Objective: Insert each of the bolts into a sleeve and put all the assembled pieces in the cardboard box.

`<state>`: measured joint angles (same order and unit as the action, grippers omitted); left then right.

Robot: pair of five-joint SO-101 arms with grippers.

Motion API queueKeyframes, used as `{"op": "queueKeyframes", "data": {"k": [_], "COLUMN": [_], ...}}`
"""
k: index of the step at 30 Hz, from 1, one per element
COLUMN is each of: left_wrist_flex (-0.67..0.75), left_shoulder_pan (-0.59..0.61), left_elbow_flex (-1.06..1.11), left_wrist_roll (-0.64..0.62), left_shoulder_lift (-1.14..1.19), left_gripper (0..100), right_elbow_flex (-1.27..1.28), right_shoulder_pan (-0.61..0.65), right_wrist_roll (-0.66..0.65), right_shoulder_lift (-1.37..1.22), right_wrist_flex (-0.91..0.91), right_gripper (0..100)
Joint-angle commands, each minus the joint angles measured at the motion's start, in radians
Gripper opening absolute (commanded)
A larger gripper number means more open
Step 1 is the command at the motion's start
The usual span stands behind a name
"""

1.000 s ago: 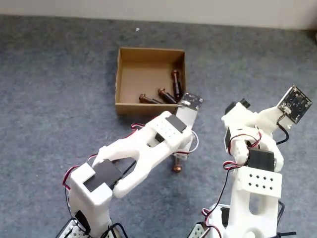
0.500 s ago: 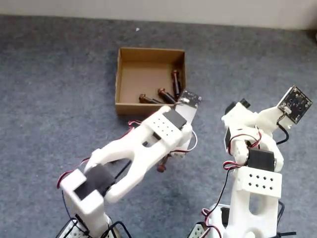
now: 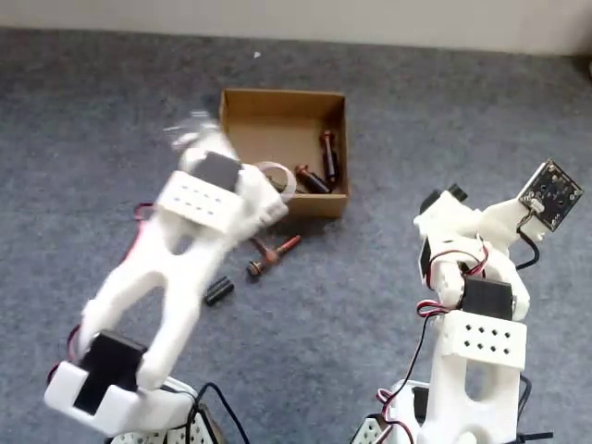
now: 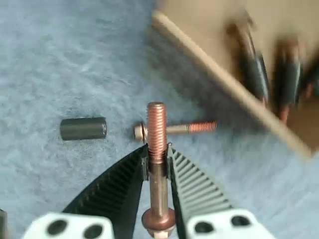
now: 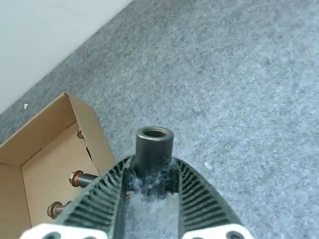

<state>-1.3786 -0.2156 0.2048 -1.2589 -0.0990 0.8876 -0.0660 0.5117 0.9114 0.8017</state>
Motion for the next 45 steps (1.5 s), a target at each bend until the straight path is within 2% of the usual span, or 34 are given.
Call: {"op": "queueKeyframes", "data": {"k": [1,4,7,18,20,27,32,35,39,43,45], "left_wrist_flex": [-0.005,-0.002,-0.005,-0.006,-0.006,-0.034,-0.064,-0.120,-0.207,-0.247,-0.249], "left_shoulder_pan": [0.143,0.246,0.303,0.390,0.397,0.378,0.378,0.372,0.378,0.375,0.380], "left_elbow_flex": [-0.031,-0.002,0.045,0.113,0.114,0.114,0.111,0.107,0.102,0.104,0.105], "left_wrist_roll": [-0.209,-0.292,-0.301,-0.298,-0.298,-0.298,-0.295,-0.170,0.206,0.408,0.572], "left_shoulder_lift": [-0.059,-0.062,-0.064,-0.064,-0.064,-0.062,-0.062,-0.064,-0.064,-0.064,-0.064], "left_gripper": [1,1,1,2,6,37,40,40,40,40,40], "right_elbow_flex": [-0.007,-0.007,-0.007,-0.005,-0.005,-0.005,-0.005,-0.005,-0.005,-0.005,-0.005], "right_shoulder_pan": [-0.013,-0.012,-0.012,-0.012,-0.012,-0.012,-0.012,-0.012,-0.012,-0.012,-0.012], "right_wrist_roll": [0.003,0.003,0.003,0.003,0.003,0.003,0.003,0.003,0.003,0.003,0.003], "right_shoulder_lift": [0.033,0.033,0.033,0.033,0.033,0.033,0.033,0.033,0.033,0.033,0.033], "right_wrist_flex": [-0.035,-0.035,-0.035,-0.033,-0.033,-0.033,-0.033,-0.033,-0.033,-0.033,-0.033], "right_gripper": [0.4,0.4,0.4,0.4,0.4,0.4,0.4,0.4,0.4,0.4,0.4]}}
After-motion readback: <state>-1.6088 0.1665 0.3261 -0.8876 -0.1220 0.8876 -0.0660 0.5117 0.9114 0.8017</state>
